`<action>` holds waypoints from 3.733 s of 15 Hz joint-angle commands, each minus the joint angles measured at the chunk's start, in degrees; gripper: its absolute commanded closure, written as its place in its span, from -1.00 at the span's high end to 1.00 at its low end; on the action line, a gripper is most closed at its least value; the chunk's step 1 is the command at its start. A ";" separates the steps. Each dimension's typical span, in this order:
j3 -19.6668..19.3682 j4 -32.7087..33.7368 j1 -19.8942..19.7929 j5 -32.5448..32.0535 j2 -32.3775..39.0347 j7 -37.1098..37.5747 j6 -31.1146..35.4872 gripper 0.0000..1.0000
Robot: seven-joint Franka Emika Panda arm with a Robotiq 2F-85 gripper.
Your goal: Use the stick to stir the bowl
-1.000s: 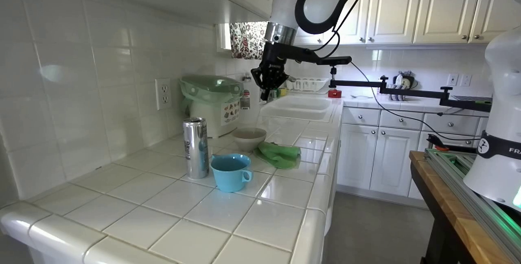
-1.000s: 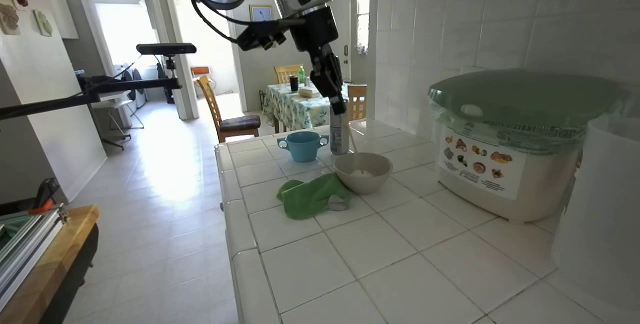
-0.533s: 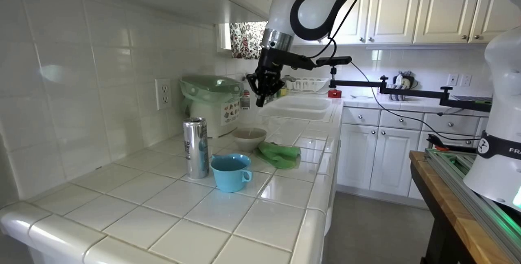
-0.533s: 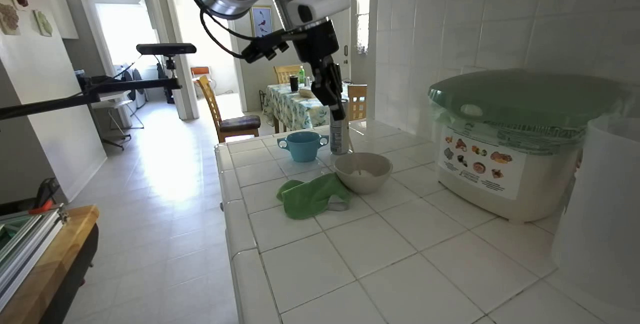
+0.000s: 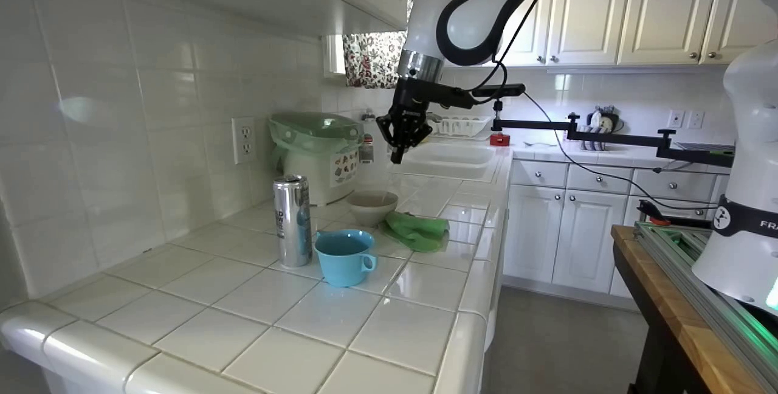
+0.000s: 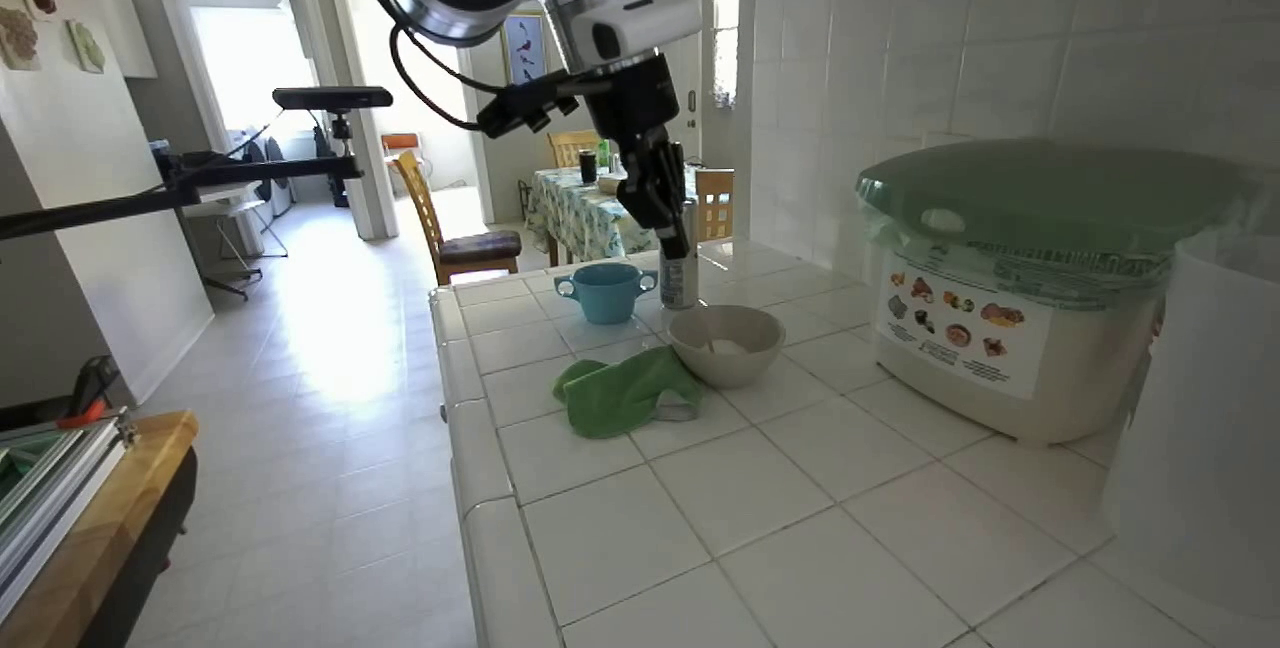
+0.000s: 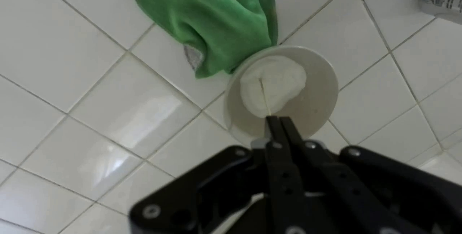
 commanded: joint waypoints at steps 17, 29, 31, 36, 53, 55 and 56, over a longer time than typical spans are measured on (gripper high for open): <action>0.35 7.88 0.12 3.00 3.89 -4.57 -3.43 -0.99; 1.45 1.14 2.60 3.44 -1.22 -2.37 -4.70 -0.99; 1.50 -0.66 2.31 3.72 -2.21 -2.09 -5.24 -0.99; 0.79 -3.67 1.19 4.12 -3.56 -1.02 -5.97 -0.99; 0.36 2.86 0.07 4.33 0.00 -2.52 -7.49 -0.99; 0.76 3.19 0.40 4.57 0.30 -2.58 -7.44 -0.99; 0.94 3.12 0.52 4.64 0.35 -2.55 -7.40 -0.99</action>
